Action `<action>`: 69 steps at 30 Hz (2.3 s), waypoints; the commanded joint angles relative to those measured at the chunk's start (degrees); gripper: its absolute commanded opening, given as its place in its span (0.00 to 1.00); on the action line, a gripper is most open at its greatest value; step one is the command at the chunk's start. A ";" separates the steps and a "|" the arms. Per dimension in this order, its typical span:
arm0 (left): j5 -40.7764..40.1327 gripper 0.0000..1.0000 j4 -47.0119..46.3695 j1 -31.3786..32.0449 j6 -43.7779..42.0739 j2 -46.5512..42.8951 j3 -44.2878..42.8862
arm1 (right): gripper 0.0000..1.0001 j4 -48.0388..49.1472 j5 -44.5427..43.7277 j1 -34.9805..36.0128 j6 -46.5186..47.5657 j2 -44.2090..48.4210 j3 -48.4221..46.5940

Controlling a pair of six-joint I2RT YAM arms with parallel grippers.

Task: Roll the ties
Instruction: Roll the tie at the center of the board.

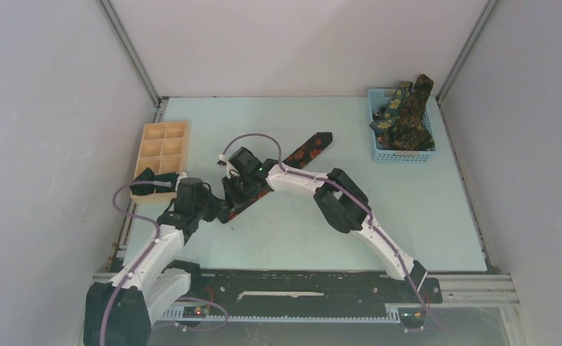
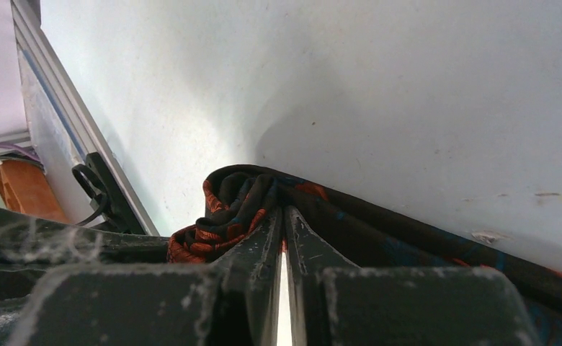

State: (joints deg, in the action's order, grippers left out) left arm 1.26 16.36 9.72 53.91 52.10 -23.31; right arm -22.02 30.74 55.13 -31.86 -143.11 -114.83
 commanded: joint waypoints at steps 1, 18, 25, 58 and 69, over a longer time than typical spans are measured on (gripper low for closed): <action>3.33 0.00 -2.28 0.22 -0.81 1.27 0.11 | 0.10 -1.92 -2.77 -0.09 2.78 5.13 0.17; 1.98 0.00 0.96 0.23 -1.27 -2.48 -1.05 | 0.08 0.12 0.31 1.67 0.89 4.50 0.10; 0.23 0.00 4.00 0.22 -2.59 -4.13 -1.57 | 0.07 3.10 4.05 2.58 -1.63 3.55 0.14; 1.44 0.02 -2.32 0.30 -3.43 7.28 -1.83 | 0.11 -3.70 -7.80 -4.83 4.48 13.34 6.36; 2.83 0.42 -5.94 1.00 -1.94 7.86 -0.94 | 0.13 -1.81 -5.22 -4.89 3.49 12.72 6.85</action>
State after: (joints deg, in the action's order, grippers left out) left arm 3.68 11.94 10.24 51.96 60.38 -23.66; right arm -26.41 24.14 50.06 -28.45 -133.03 -107.92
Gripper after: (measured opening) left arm 0.423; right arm 0.122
